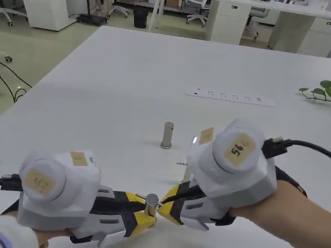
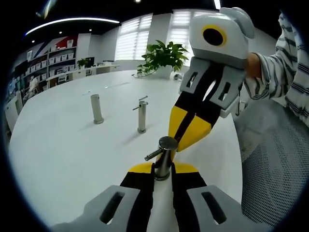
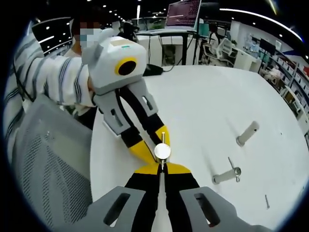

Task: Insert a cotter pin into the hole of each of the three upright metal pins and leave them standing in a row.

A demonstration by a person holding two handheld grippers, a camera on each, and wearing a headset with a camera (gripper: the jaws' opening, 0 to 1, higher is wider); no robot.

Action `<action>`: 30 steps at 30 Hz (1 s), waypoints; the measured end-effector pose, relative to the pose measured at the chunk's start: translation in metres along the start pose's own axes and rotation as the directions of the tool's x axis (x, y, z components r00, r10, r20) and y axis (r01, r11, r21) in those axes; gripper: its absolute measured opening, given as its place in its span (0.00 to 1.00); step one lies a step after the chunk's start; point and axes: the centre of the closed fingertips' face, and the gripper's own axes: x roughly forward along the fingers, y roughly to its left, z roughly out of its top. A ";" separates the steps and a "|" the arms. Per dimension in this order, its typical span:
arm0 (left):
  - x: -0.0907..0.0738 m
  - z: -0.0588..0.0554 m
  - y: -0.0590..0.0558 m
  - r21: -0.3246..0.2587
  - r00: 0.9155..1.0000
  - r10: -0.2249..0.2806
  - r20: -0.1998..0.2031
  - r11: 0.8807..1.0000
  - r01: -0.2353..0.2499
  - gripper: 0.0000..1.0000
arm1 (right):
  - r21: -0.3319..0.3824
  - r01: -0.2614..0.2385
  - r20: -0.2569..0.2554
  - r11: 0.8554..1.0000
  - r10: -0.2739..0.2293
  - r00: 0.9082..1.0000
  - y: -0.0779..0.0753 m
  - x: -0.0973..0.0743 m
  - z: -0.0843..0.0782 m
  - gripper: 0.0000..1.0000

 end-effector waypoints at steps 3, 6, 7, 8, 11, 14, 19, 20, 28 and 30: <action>0.000 0.000 0.000 -0.003 1.000 0.000 0.000 1.000 0.000 0.12 | -0.016 -0.005 -0.001 1.000 0.005 1.000 0.000 -0.001 -0.001 0.05; 0.000 0.000 0.000 -0.005 1.000 0.000 0.000 1.000 0.000 0.12 | 0.003 -0.005 0.006 1.000 0.005 1.000 0.000 -0.004 -0.001 0.09; 0.000 0.000 0.000 -0.005 1.000 0.000 0.001 1.000 0.000 0.12 | 0.006 -0.004 0.004 1.000 0.004 1.000 -0.001 -0.005 -0.002 0.09; 0.000 0.000 0.000 -0.006 1.000 0.000 0.002 1.000 0.000 0.12 | 0.006 -0.003 0.001 1.000 0.003 1.000 0.000 -0.007 -0.003 0.09; 0.001 0.001 0.000 -0.008 1.000 0.001 0.005 1.000 -0.001 0.12 | 0.007 -0.001 -0.011 1.000 0.001 1.000 -0.001 -0.011 -0.007 0.06; 0.001 0.001 0.000 -0.013 1.000 0.001 0.009 1.000 -0.001 0.12 | 0.015 0.001 -0.015 1.000 -0.001 1.000 -0.002 -0.015 -0.010 0.03; 0.001 0.001 -0.001 -0.016 1.000 0.001 0.010 1.000 -0.001 0.12 | 0.034 0.002 -0.001 0.999 -0.002 1.000 -0.001 -0.014 -0.007 0.03; 0.001 0.001 -0.001 -0.016 1.000 0.001 0.010 1.000 -0.001 0.12 | 0.036 0.002 0.001 0.999 -0.002 1.000 -0.002 -0.013 -0.006 0.03; 0.000 0.001 0.000 -0.024 1.000 0.008 0.019 1.000 -0.007 0.12 | 0.047 0.009 0.006 0.999 -0.009 1.000 -0.001 -0.009 -0.002 0.03; 0.000 0.001 -0.001 -0.037 1.000 0.007 0.022 0.999 -0.006 0.12 | 0.032 0.010 0.005 0.999 -0.010 1.000 0.000 -0.010 -0.002 0.03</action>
